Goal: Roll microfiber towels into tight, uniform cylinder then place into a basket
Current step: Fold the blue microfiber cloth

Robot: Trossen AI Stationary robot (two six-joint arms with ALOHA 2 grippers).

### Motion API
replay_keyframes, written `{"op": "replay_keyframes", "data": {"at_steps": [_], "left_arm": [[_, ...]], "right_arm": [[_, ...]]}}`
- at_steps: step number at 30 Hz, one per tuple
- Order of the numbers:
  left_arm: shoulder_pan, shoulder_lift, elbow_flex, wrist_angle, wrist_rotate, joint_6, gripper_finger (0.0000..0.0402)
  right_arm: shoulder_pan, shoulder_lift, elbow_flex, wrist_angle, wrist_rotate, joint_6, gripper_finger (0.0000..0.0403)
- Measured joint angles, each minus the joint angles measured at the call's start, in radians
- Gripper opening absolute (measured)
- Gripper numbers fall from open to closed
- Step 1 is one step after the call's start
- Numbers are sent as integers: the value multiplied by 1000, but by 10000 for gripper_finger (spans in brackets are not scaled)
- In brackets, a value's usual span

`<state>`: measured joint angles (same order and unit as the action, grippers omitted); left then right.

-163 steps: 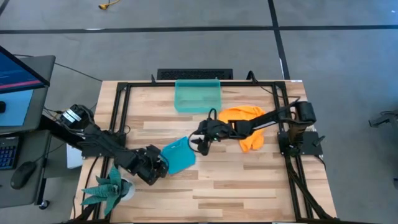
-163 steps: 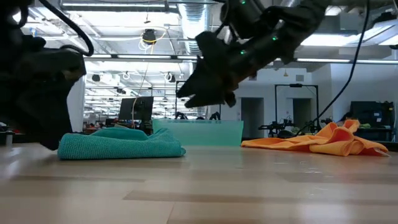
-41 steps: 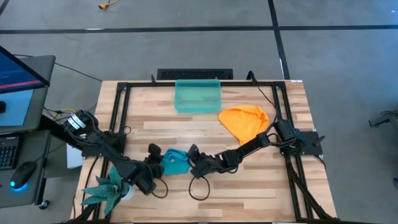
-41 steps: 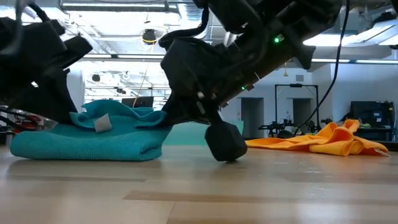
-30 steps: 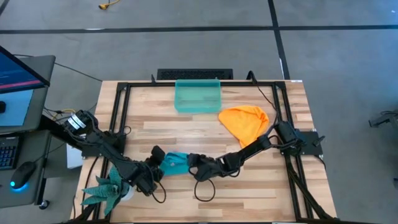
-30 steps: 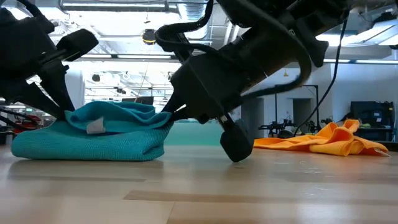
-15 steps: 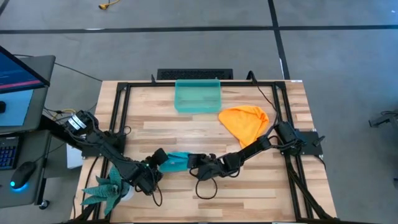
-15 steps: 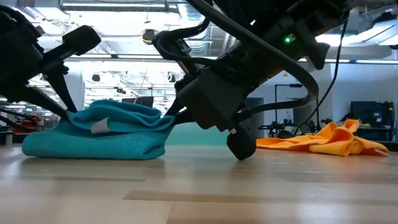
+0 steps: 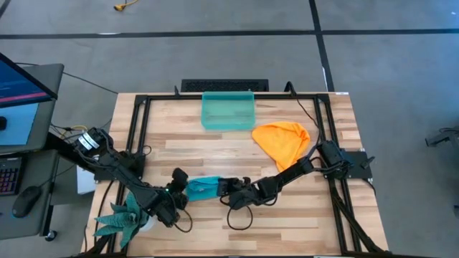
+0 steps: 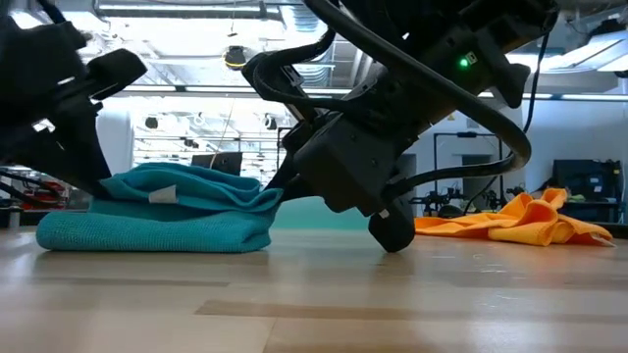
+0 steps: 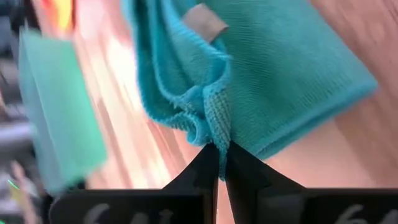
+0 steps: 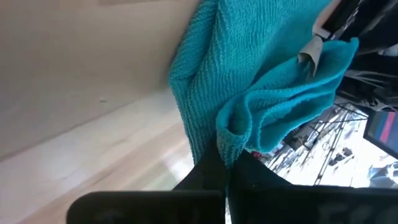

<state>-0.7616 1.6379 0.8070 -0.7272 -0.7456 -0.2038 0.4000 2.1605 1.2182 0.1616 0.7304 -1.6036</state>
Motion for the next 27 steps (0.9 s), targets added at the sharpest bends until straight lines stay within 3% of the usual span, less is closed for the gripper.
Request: {"op": "replay_keyframes", "data": {"at_steps": [5,12,22,27], "left_arm": [[0,0,0,4,8,-172,11],[0,0,0,7,63,-200,19],[0,0,-1,-2,77,-207,105],[0,-8,-1,-165,0,-454,117]], "right_arm": [[0,-1,1,-29,-17,5,14],[2,-1,1,-34,-18,5,13],[2,-1,0,-39,-7,6,11],[6,0,0,-44,4,7,12]]}}
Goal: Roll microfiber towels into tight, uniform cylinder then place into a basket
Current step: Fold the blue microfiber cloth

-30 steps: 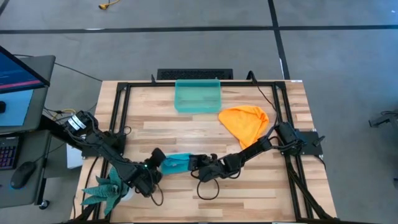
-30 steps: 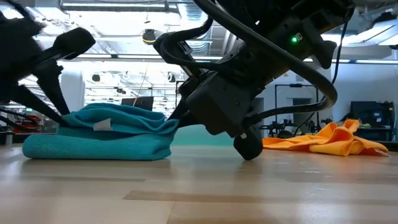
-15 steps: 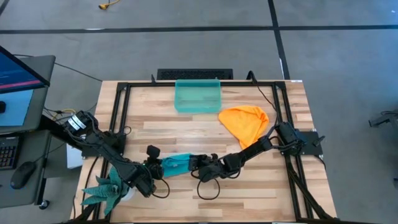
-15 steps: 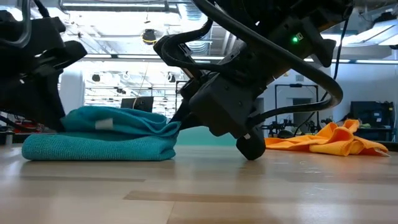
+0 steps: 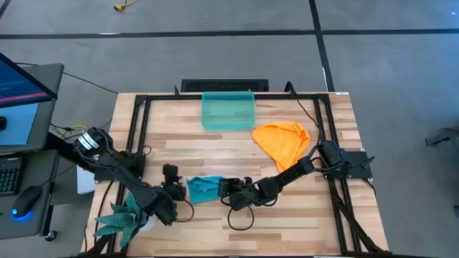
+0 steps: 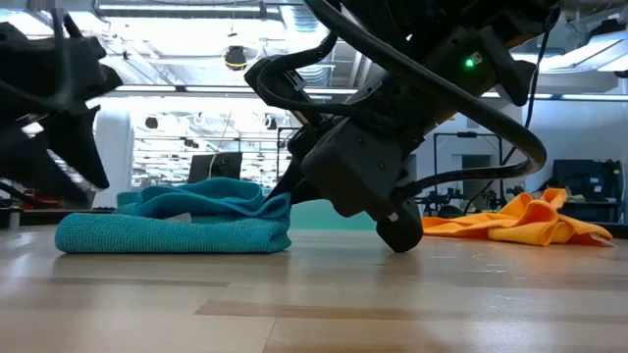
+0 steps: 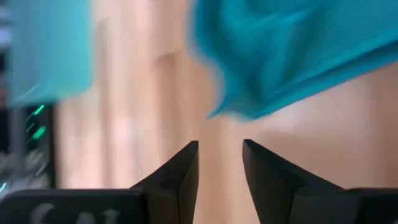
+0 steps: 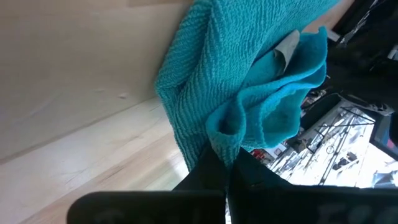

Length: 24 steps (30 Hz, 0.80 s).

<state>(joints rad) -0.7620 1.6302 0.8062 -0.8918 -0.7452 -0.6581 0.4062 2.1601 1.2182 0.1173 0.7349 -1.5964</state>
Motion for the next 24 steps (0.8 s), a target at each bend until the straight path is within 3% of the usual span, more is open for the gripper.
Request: {"op": "replay_keyframes", "data": {"at_steps": [6,9,12,15,20,24], "left_arm": [[0,-78,0,-197,-142,-300,118],[20,-123,0,-183,-225,-403,118],[68,-136,0,-136,-245,-447,118],[140,-124,-13,-21,-212,-396,118],[272,-122,-59,297,-101,-166,118],[348,-122,-68,429,9,-60,118]], "right_arm": [[3,0,0,-1,0,-1,12],[3,0,0,-1,0,-1,13],[3,0,0,-1,0,-1,12],[3,0,0,-1,0,-1,12],[3,1,-1,0,0,-1,13],[3,1,-1,1,0,-1,12]]}}
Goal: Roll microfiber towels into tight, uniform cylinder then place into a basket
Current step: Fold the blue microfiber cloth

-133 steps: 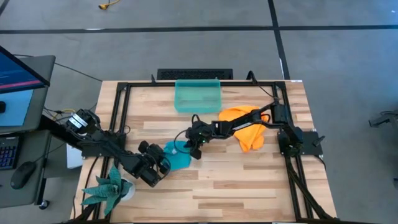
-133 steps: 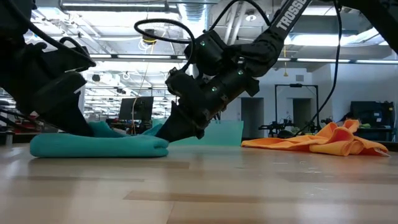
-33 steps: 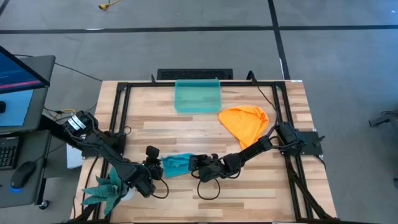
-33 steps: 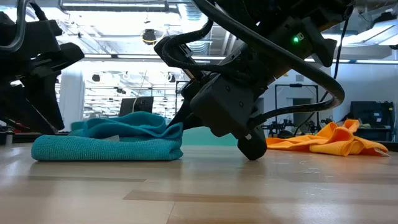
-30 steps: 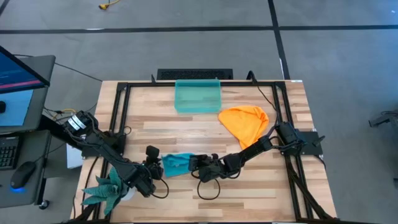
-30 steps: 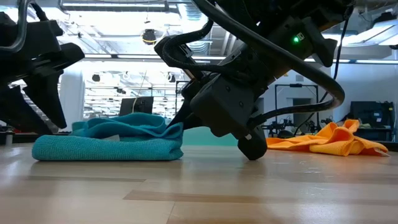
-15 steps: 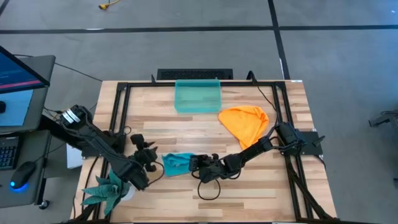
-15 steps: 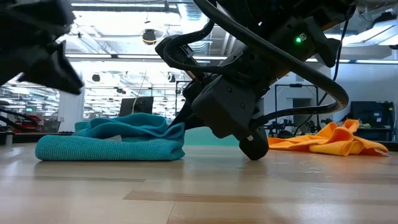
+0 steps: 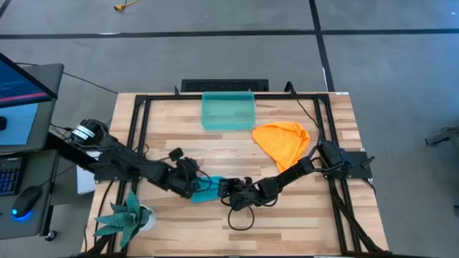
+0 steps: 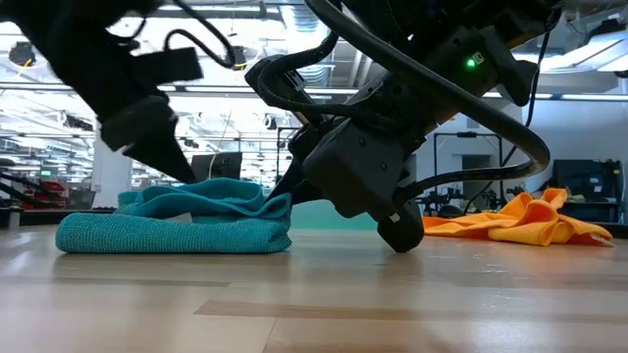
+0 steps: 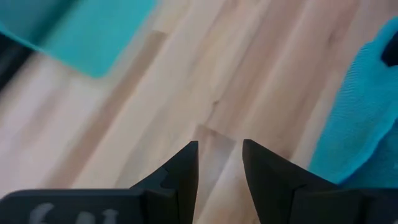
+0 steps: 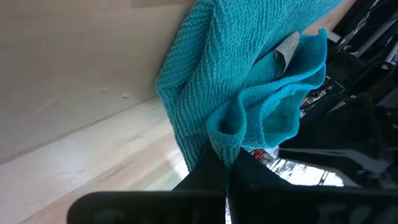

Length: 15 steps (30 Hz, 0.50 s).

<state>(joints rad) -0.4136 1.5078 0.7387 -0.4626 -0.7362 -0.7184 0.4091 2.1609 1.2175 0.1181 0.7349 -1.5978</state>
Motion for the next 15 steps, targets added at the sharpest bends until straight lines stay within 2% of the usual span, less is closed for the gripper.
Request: {"op": "replay_keyframes", "data": {"at_steps": [9,15], "left_arm": [[52,0,-1,153,207,93,118],[38,0,-1,167,227,78,118]], "right_arm": [[0,0,0,1,0,0,13],[0,0,0,1,0,0,14]]}}
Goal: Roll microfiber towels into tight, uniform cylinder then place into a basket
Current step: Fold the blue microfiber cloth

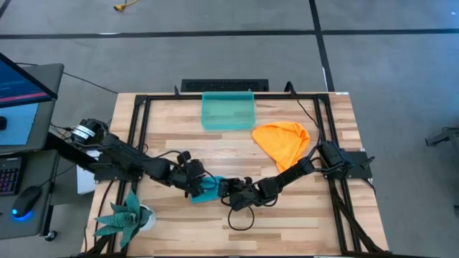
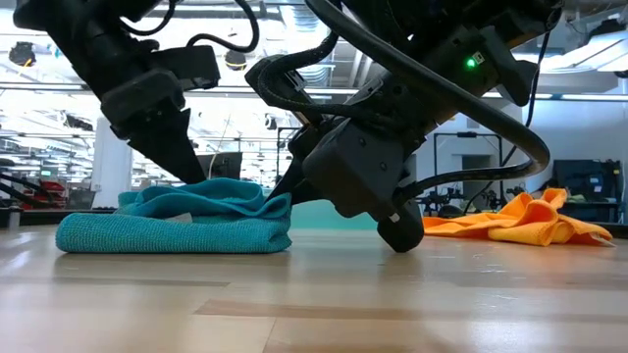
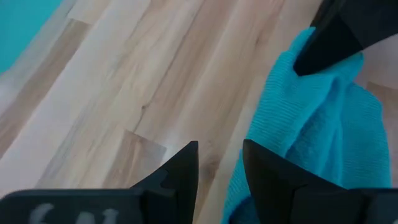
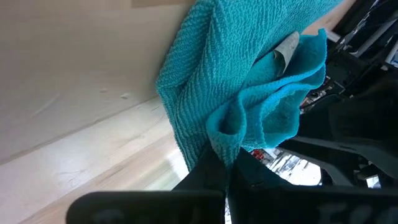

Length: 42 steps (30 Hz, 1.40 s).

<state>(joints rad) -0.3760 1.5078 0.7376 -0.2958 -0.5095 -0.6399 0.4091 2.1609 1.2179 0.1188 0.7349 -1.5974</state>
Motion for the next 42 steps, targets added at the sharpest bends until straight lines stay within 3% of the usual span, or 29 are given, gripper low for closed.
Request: {"op": "replay_keyframes", "data": {"at_steps": [6,14,26,38,42], "left_arm": [[-19,27,0,17,0,-28,118],[-41,190,17,94,0,-50,118],[-129,186,73,77,-18,-139,118],[-129,212,77,137,25,-169,81],[-129,215,79,135,34,-169,69]], "right_arm": [[-5,0,0,1,-1,1,13],[-5,0,0,11,22,0,13],[-12,1,0,9,26,5,15],[-11,1,-2,37,39,26,64],[-4,2,-2,44,103,60,84]]}}
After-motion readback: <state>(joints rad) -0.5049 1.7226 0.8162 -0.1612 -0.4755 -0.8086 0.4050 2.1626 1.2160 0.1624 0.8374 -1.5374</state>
